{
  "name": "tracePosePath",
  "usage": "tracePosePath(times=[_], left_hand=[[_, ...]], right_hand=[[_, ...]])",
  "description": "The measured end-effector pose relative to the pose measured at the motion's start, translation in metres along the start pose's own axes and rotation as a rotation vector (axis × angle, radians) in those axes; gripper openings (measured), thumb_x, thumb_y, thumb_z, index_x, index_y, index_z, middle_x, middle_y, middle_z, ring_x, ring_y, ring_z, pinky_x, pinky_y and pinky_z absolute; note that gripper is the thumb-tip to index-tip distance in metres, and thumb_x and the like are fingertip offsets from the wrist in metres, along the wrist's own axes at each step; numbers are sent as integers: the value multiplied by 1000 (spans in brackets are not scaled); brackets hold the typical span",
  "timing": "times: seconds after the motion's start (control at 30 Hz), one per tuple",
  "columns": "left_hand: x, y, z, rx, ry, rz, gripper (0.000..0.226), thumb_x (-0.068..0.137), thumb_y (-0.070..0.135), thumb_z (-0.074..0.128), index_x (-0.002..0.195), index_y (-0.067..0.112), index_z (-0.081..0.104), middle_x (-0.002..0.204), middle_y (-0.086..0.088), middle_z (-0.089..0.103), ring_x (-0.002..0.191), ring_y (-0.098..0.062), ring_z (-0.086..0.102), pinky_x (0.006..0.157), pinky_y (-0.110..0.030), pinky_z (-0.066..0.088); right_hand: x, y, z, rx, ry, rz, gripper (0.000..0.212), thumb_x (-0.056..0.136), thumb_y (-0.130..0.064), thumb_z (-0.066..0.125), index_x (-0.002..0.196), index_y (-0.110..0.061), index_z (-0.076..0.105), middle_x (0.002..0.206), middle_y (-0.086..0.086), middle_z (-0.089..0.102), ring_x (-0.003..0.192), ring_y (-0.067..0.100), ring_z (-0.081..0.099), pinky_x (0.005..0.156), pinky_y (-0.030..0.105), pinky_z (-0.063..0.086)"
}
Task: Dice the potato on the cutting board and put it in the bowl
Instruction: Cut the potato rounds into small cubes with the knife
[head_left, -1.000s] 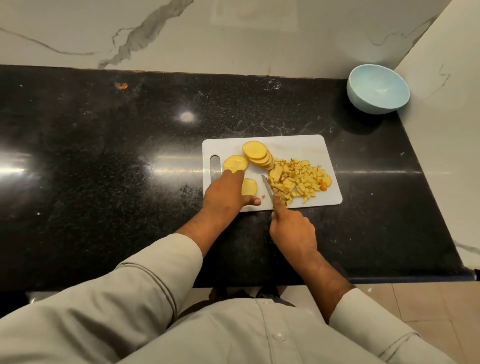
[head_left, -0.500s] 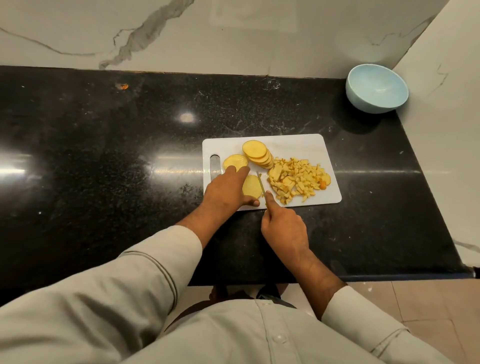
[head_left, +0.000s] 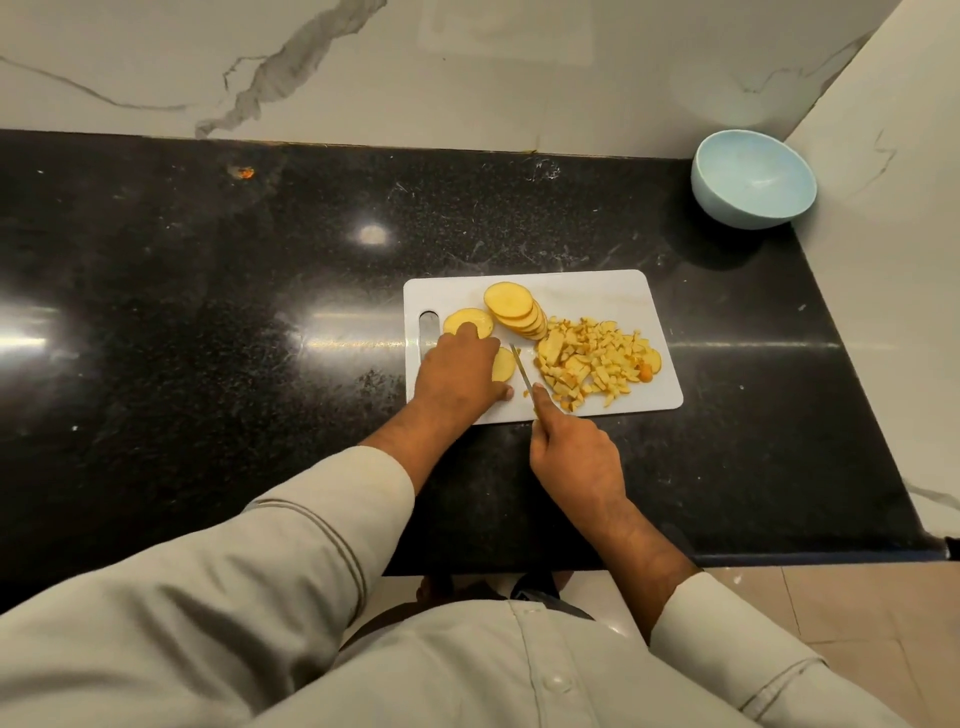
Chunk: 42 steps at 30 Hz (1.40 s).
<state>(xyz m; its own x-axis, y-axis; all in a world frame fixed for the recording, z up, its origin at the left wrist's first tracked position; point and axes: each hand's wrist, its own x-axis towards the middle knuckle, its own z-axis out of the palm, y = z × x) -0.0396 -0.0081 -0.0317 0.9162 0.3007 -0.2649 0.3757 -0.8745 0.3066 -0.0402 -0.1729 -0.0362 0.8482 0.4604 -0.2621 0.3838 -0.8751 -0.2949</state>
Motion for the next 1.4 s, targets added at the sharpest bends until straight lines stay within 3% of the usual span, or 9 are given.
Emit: tracePosePath(times=[0.2, 0.4, 0.53, 0.63, 0.87, 1.07, 1.17, 1.3, 1.4], left_hand=[[0, -8, -3, -95, -50, 44, 66, 74, 36, 79, 134, 26, 55, 120, -5, 49, 114, -27, 46, 94, -36, 42], [-2, -6, 1, -85, -45, 13, 59, 79, 34, 75, 134, 22, 56, 121, -7, 48, 116, -29, 43, 99, -38, 42], [-3, 1, 3, -60, -10, 1, 48, 82, 31, 74, 126, 18, 62, 119, -7, 48, 113, -31, 43, 93, -38, 45], [-3, 2, 2, -85, 4, -11, 42, 80, 30, 75, 119, 17, 67, 116, -6, 49, 109, -30, 44, 90, -37, 45], [-4, 3, 2, -184, 52, -78, 51, 75, 30, 80, 121, 16, 65, 115, -6, 51, 111, -30, 46, 86, -36, 43], [-5, 3, 4, -229, 68, -105, 56, 72, 27, 83, 123, 17, 63, 115, -6, 53, 112, -29, 47, 86, -36, 43], [-4, 1, 4, -221, 44, -90, 59, 72, 29, 83, 126, 20, 62, 117, -4, 50, 113, -28, 46, 89, -36, 42], [-7, 0, 6, -243, 57, -89, 60, 73, 27, 82, 128, 20, 61, 117, -4, 50, 114, -27, 46, 91, -34, 41], [-9, -2, 7, -225, 53, -77, 56, 76, 28, 80, 128, 16, 61, 119, -6, 50, 114, -29, 47, 93, -35, 42]], right_hand=[[2, -5, 5, -40, -21, -18, 56, 100, -30, 35, 152, -33, 15, 92, 7, 63, 78, 25, 62, 64, 37, 47], [3, -13, 16, -62, 2, -5, 60, 99, -26, 36, 153, -28, 11, 81, 3, 55, 73, 24, 61, 56, 34, 40], [8, -18, 25, -129, 2, -16, 67, 94, -22, 38, 154, -23, 8, 94, 7, 63, 77, 27, 62, 53, 32, 32], [16, -22, 29, -149, -13, -24, 70, 93, -20, 38, 154, -21, 4, 93, 7, 63, 78, 27, 63, 56, 33, 33], [10, -16, 28, -201, -64, -34, 74, 91, -16, 38, 154, -20, -1, 91, 5, 62, 73, 25, 57, 55, 34, 31], [-14, -7, 31, -219, -82, -22, 74, 93, -18, 38, 153, -22, -5, 86, 3, 58, 71, 23, 60, 55, 33, 36], [-28, -2, 32, -224, -86, -20, 72, 95, -20, 37, 153, -23, -5, 78, -1, 48, 63, 19, 52, 54, 32, 38], [-43, 11, 34, -196, -116, -25, 69, 98, -24, 35, 152, -26, -10, 86, -2, 57, 70, 17, 60, 62, 35, 51], [-46, 15, 28, -167, -81, -11, 66, 100, -27, 34, 152, -29, -6, 77, -7, 51, 64, 12, 58, 60, 33, 54]])
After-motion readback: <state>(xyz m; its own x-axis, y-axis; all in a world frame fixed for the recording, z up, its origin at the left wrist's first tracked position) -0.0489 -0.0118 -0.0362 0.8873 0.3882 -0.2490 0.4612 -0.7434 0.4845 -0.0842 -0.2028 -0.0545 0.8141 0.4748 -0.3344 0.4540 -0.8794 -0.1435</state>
